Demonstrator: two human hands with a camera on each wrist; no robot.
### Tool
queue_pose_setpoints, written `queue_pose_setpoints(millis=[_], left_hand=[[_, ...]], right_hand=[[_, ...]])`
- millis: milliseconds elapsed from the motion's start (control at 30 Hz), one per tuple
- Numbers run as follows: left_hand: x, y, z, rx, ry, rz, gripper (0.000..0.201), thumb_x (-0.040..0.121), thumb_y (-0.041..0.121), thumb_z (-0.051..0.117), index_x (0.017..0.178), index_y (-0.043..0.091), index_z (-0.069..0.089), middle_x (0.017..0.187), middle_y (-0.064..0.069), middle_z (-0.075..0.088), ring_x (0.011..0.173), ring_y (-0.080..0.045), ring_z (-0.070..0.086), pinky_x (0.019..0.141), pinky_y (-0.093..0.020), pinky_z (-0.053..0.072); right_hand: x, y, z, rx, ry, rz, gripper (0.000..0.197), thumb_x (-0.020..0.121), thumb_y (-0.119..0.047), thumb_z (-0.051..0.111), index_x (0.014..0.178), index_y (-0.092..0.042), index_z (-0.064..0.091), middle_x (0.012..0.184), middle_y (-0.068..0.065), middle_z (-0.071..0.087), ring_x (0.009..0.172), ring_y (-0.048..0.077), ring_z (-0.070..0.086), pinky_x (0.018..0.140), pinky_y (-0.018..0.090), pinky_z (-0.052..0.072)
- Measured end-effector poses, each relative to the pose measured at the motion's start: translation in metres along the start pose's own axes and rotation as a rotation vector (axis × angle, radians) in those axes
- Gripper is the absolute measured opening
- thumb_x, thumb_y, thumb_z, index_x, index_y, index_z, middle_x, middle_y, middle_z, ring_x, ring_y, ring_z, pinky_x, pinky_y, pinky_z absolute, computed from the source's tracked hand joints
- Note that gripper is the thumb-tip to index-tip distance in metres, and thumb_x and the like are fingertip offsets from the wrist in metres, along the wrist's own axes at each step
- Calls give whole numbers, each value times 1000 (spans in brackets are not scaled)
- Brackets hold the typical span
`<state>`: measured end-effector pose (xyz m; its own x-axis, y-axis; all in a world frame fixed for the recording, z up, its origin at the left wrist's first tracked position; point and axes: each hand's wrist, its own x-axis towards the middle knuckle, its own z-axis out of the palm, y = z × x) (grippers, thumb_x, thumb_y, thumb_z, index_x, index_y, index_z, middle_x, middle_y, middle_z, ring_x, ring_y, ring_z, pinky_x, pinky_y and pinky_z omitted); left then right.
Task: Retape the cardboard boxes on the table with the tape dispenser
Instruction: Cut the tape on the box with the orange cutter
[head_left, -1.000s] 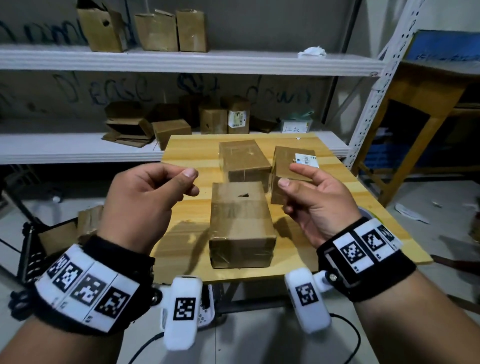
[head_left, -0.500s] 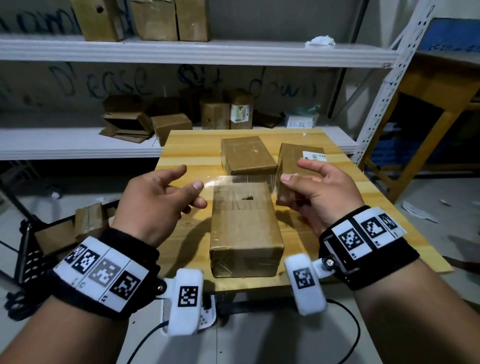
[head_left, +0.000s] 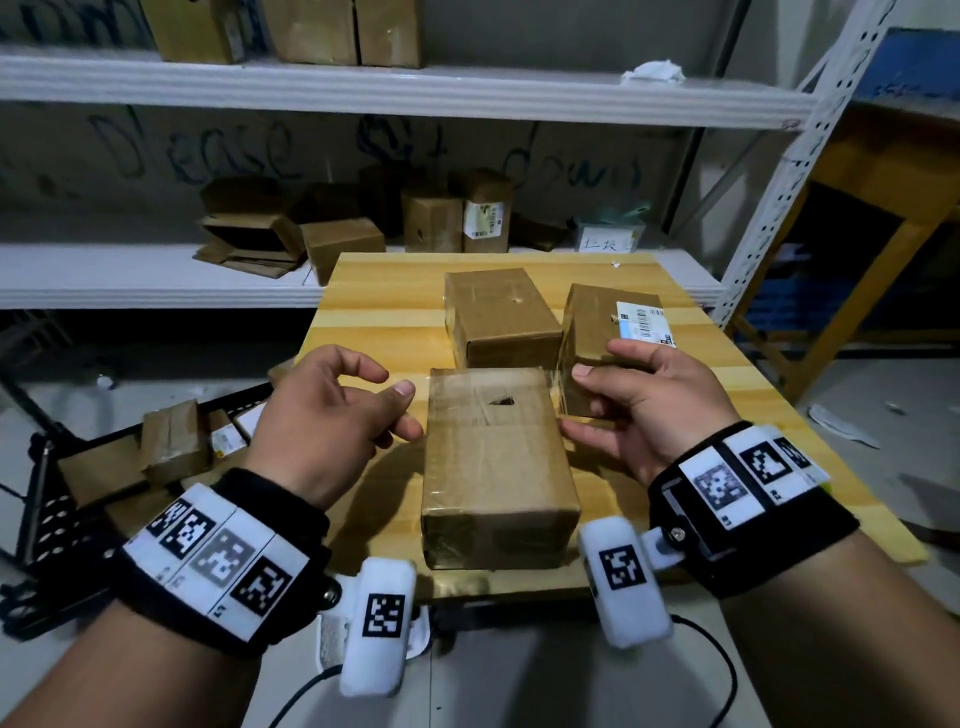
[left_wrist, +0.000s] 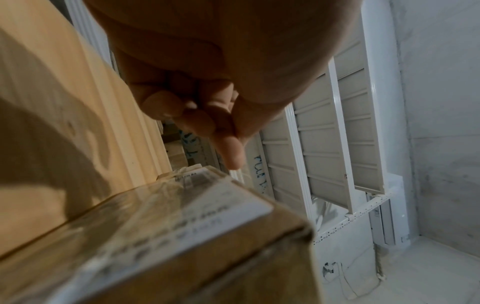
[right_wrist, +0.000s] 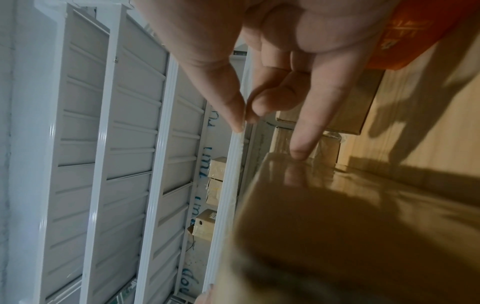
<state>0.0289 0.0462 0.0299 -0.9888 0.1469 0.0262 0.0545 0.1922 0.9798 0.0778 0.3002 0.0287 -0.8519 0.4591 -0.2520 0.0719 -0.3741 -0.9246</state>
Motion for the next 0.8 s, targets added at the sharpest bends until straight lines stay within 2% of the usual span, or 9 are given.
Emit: queue_pose_setpoints(millis=[167, 400, 600, 667, 800], left_hand=[[7, -12, 1, -51, -9, -41, 20, 93, 16, 75, 97, 13, 56, 73, -15, 77, 55, -18, 56, 63, -36, 45], [14, -23, 5, -66, -32, -64, 19, 95, 13, 72, 92, 12, 54, 66, -12, 73, 53, -21, 50, 57, -33, 42], [18, -32, 10, -132, -92, -172, 17, 99, 13, 67, 89, 11, 53, 57, -8, 63, 53, -23, 48, 57, -33, 41], [18, -35, 12, -180, -111, -226, 15, 99, 15, 67, 92, 11, 54, 56, -8, 57, 50, -23, 46, 56, -33, 39], [15, -42, 12, -230, -174, -295, 17, 98, 29, 68, 93, 14, 61, 56, -7, 47, 48, -22, 44, 56, -35, 37]], right_hand=[[1, 2, 2, 3, 32, 8, 63, 79, 11, 79, 132, -16, 56, 121, 21, 66, 75, 21, 68, 66, 49, 64], [3, 6, 3, 16, 37, 43, 60, 82, 12, 76, 132, -14, 55, 117, 22, 68, 76, 20, 66, 64, 45, 64], [1, 10, 6, 33, 44, 25, 61, 85, 14, 74, 134, -15, 54, 110, 19, 69, 75, 19, 63, 57, 40, 63], [0, 11, 6, 41, 47, 22, 60, 85, 14, 73, 135, -13, 53, 106, 18, 69, 75, 19, 63, 58, 40, 64], [-3, 14, 5, 53, 58, 27, 58, 85, 14, 73, 134, -11, 55, 114, 20, 68, 78, 19, 65, 60, 38, 64]])
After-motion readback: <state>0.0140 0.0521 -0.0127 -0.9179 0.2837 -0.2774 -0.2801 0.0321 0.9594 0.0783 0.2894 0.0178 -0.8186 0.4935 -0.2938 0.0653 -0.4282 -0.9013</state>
